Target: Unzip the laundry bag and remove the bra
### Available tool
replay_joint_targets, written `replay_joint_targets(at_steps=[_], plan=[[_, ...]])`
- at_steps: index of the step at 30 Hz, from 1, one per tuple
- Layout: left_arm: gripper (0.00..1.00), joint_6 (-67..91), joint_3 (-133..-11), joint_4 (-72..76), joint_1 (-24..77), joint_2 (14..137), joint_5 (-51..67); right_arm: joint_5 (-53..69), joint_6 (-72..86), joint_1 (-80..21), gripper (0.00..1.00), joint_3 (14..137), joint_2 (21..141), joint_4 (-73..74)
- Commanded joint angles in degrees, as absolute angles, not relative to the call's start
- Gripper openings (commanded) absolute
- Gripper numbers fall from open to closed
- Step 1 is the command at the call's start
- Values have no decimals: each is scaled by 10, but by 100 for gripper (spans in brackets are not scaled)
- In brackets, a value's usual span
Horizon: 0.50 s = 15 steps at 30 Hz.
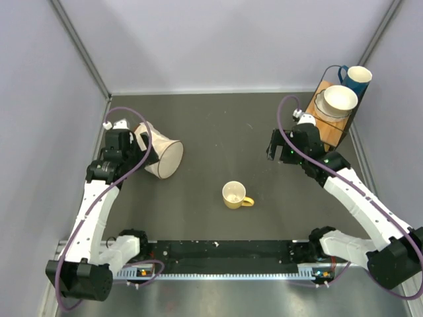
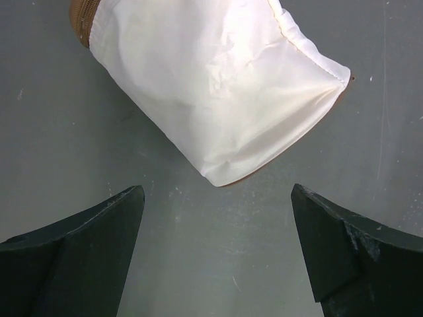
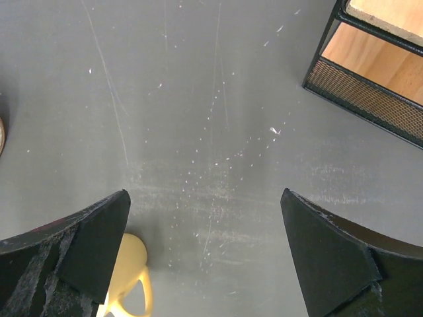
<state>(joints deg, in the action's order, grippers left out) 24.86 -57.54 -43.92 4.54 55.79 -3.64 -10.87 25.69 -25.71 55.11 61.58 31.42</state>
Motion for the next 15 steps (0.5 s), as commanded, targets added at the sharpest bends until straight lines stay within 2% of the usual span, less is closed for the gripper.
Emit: replay_joint_targets(at_steps=[1,7,15], plan=[[99,223,-590,-435,43,568,-39,-108,262,-263,99,545,606,276],[99,209,-629,-470,42,619,-50,-74,257,-262,99,547,610,267],[99,229,-741,-515,42,717,-237,-20,254,-265,99,493,565,168]])
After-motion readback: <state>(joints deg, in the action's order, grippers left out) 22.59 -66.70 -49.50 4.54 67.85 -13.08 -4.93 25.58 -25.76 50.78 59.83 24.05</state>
